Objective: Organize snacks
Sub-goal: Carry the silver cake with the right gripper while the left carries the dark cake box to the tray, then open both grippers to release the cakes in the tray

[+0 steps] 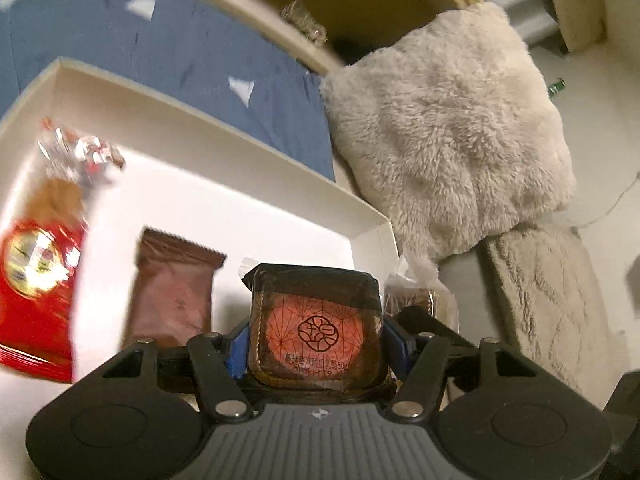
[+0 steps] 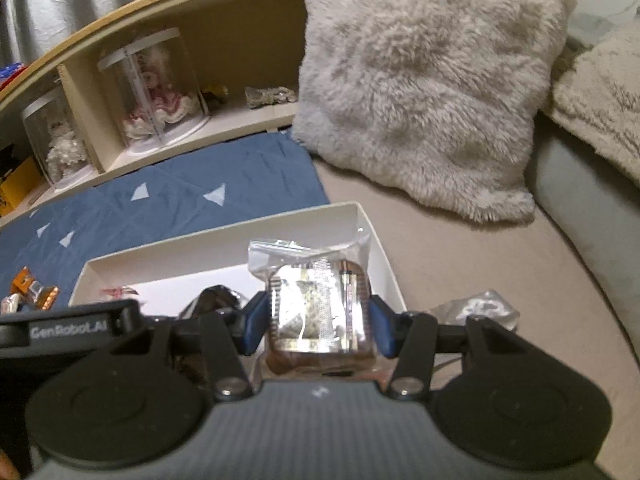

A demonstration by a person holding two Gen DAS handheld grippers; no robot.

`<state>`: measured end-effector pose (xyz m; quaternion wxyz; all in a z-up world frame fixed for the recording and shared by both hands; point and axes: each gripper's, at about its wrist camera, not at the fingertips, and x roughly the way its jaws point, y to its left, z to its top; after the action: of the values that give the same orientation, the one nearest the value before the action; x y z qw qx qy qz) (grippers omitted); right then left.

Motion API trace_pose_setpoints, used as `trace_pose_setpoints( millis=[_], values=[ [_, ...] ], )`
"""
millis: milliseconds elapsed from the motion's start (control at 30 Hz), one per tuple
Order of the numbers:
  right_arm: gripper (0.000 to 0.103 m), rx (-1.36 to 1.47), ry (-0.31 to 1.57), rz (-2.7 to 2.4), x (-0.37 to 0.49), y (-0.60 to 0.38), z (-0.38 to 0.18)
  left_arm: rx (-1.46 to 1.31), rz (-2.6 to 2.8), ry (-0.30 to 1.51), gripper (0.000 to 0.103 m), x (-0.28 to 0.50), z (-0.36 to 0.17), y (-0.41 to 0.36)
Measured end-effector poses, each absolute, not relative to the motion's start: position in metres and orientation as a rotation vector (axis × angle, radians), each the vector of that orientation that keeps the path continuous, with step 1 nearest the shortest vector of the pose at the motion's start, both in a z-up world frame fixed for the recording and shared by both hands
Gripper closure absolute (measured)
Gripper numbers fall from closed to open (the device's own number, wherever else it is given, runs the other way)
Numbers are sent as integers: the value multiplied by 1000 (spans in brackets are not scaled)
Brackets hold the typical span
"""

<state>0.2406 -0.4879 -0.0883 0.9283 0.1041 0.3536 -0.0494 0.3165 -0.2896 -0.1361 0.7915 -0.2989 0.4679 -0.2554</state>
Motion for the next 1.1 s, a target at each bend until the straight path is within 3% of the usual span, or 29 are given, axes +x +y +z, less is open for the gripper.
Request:
trace_pose_setpoints(
  millis=[400, 433, 500, 567, 1100],
  values=[
    [43, 228, 725, -79, 260, -497, -113, -602, -444, 981, 37, 341, -151, -278],
    [42, 232, 716, -81, 261, -498, -114, -605, -448, 983, 36, 342, -151, -278],
    [38, 252, 704, -108, 263, -500, -117, -617, -465, 987, 20, 342, -150, -277],
    [34, 268, 693, -117, 261, -504, -116, -605, -464, 987, 17, 341, -148, -277],
    [33, 248, 727, -107, 243, -498, -94, -397, -471, 952, 17, 323, -109, -277]
  ],
)
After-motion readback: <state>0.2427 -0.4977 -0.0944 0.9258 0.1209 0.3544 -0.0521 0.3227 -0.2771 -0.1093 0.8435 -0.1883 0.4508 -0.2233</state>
